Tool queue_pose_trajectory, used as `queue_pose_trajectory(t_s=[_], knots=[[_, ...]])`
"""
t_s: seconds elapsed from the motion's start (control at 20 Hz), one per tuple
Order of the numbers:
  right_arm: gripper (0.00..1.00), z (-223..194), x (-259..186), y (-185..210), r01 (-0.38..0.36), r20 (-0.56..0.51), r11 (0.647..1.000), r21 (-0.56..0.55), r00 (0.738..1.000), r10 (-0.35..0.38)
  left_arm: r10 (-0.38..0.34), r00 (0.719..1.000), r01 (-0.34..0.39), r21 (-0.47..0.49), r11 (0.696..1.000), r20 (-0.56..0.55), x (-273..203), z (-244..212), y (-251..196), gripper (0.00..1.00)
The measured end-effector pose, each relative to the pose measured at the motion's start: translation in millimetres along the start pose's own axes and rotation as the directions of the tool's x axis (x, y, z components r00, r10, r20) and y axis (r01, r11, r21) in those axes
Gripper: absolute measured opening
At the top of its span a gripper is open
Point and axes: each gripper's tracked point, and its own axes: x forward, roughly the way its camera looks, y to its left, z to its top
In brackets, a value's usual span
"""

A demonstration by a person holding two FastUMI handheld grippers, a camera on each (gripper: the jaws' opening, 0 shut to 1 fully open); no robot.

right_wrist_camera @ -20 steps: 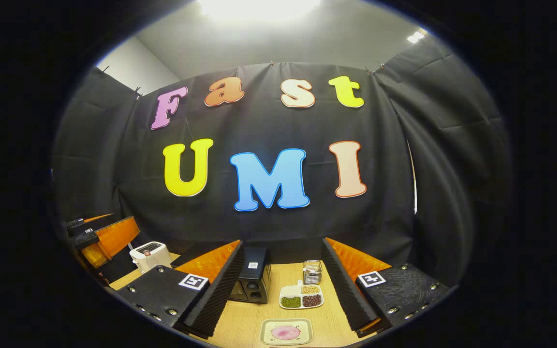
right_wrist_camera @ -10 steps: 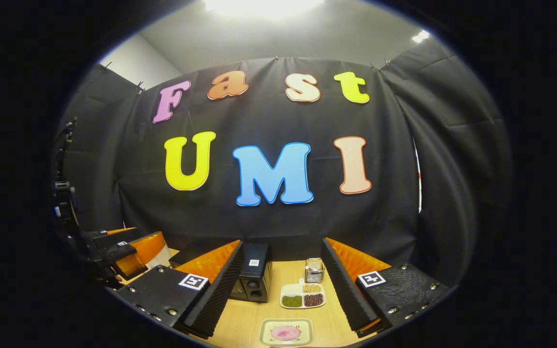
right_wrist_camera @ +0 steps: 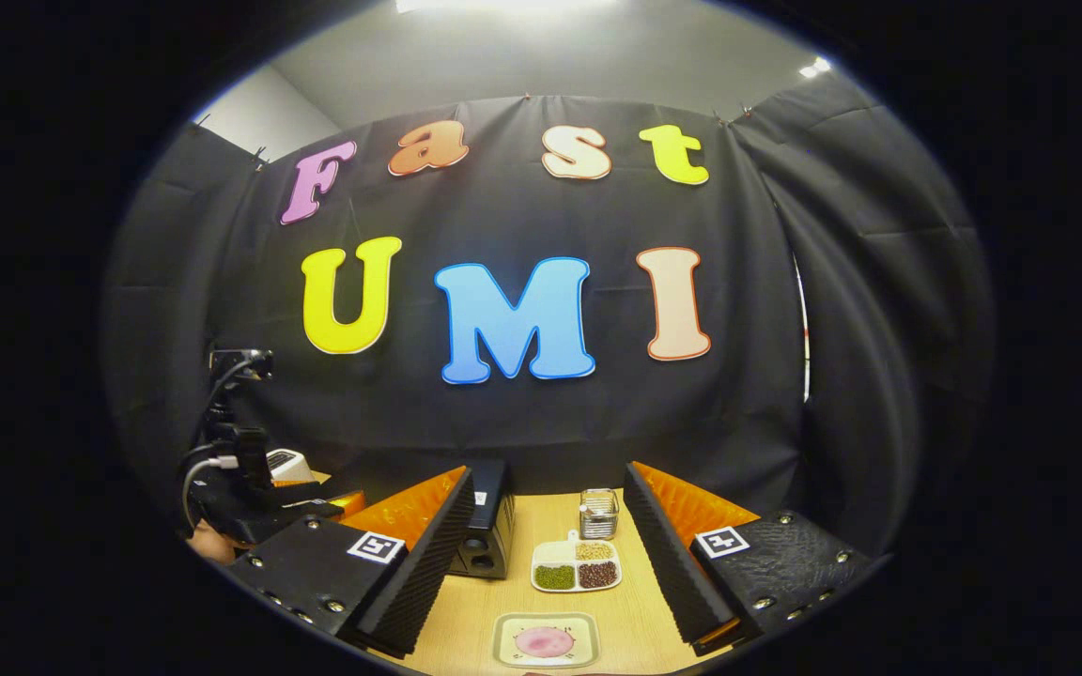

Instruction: Open the electric oven with the left hand, put the food in, and close the electric oven.

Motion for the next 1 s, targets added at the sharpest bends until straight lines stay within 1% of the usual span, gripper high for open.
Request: queue_pose_trajectory(t_s=[0.05,0.1,0.15,0.3,0.45,0.5,0.55,0.6,0.65,0.75,0.85,0.9,1.0], knots=[[0.97,-1.6,1.9,-1.5,0.008,-0.006,1.000,-0.004,1.000,-0.008,0.001,1.000,-0.001,0.001,1.000,-0.020,10.5,-8.6,2.3,0.97],[0.97,-4.7,2.7,-3.1,0.015,-0.012,1.000,-0.008,1.000,-0.015,0.002,0.999,-0.002,0.000,1.000,-0.039,20.8,-16.5,3.3,1.00],[0.97,-6.3,4.0,-4.6,0.022,-0.019,1.000,-0.012,1.000,-0.022,-0.001,0.998,0.001,-0.005,1.000,-0.057,30.5,-24.0,3.7,0.97],[0.97,-10.6,7.6,-9.7,0.044,-0.034,0.999,-0.021,0.998,-0.045,0.005,0.996,-0.006,-0.005,1.000,-0.092,53.6,-41.0,6.7,1.00],[0.97,-8.2,9.5,-15.3,0.069,-0.024,0.998,-0.014,0.997,-0.069,0.032,0.993,-0.028,0.036,0.999,-0.112,67.8,-55.6,13.7,1.00],[0.97,-8.5,10.4,-15.8,0.072,-0.024,0.997,-0.012,0.997,-0.073,0.034,0.992,-0.030,0.039,0.999,-0.121,70.2,-60.3,14.1,1.00],[0.97,-8.4,11.3,-17.5,0.078,-0.025,0.997,-0.014,0.997,-0.078,0.034,0.993,-0.030,0.039,0.999,-0.112,71.3,-58.9,14.5,0.97],[0.97,-9.5,11.3,-18.6,0.080,-0.025,0.997,-0.015,0.996,-0.080,0.035,0.993,-0.031,0.034,0.999,-0.111,71.8,-59.1,14.1,0.97],[0.97,-9.4,11.6,-19.2,0.081,-0.026,0.997,-0.014,0.996,-0.081,0.034,0.994,-0.030,0.038,0.999,-0.106,71.4,-59.8,14.0,1.00],[0.97,-11.8,12.4,-17.0,0.076,-0.030,0.997,-0.003,0.997,-0.076,0.029,0.994,-0.026,0.032,0.999,-0.102,70.5,-61.0,14.6,1.00],[0.97,-14.0,12.8,-14.2,0.068,-0.033,0.998,0.002,0.997,-0.068,0.026,0.993,-0.024,0.024,0.999,-0.111,64.7,-64.4,14.6,0.98],[0.97,-14.0,12.1,-12.4,0.064,-0.032,0.998,0.004,0.997,-0.064,0.026,0.993,-0.023,0.027,0.999,-0.114,61.5,-67.2,14.5,1.00],[0.97,-15.0,11.5,-8.9,0.052,-0.033,0.999,0.011,0.998,-0.051,0.028,0.992,-0.026,0.023,0.999,-0.122,52.3,-73.4,13.4,1.00]])
